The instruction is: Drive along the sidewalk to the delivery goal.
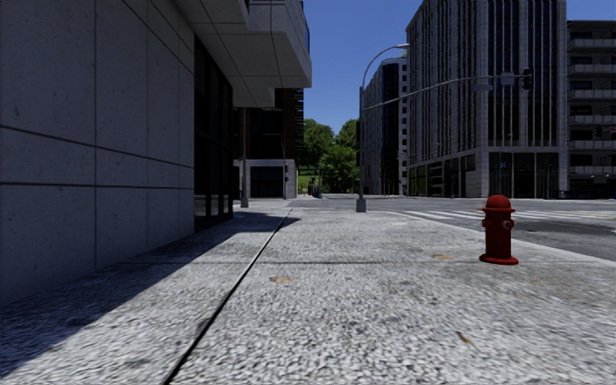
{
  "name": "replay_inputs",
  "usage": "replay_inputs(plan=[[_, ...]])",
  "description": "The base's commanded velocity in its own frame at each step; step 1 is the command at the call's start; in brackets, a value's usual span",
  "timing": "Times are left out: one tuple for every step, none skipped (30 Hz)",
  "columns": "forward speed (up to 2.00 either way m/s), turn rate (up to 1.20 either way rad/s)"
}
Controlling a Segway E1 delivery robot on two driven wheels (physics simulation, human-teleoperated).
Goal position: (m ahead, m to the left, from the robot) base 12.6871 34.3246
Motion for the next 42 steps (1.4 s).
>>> replay_inputs(plan=[[2.0, 0.0], [2.0, 0.0], [2.0, 0.0], [2.0, 0.0], [2.0, 0.0], [2.0, 0.0], [2.0, 0.0], [2.0, 0.0], [2.0, 0.0], [2.0, 0.0], [2.0, 0.0], [2.0, 0.0], [2.0, 0.0], [2.0, 0.0], [2.0, 0.0], [2.0, 0.0], [2.0, 0.0], [2.0, 0.0], [2.0, 0.0], [2.0, 0.0], [2.0, 0.0], [2.0, 0.0], [2.0, 0.0], [2.0, 0.0], [2.0, 0.0], [2.0, 0.0], [2.0, 0.0], [2.0, 0.0], [2.0, 0.0], [2.0, 0.0], [2.0, 0.0], [2.0, 0.0], [2.0, 0.0], [2.0, 0.0], [2.0, 0.0], [2.0, 0.0], [2.0, 0.0], [2.0, 0.0], [2.0, 0.0], [2.0, 0.0], [2.0, 0.0], [2.0, 0.0]])
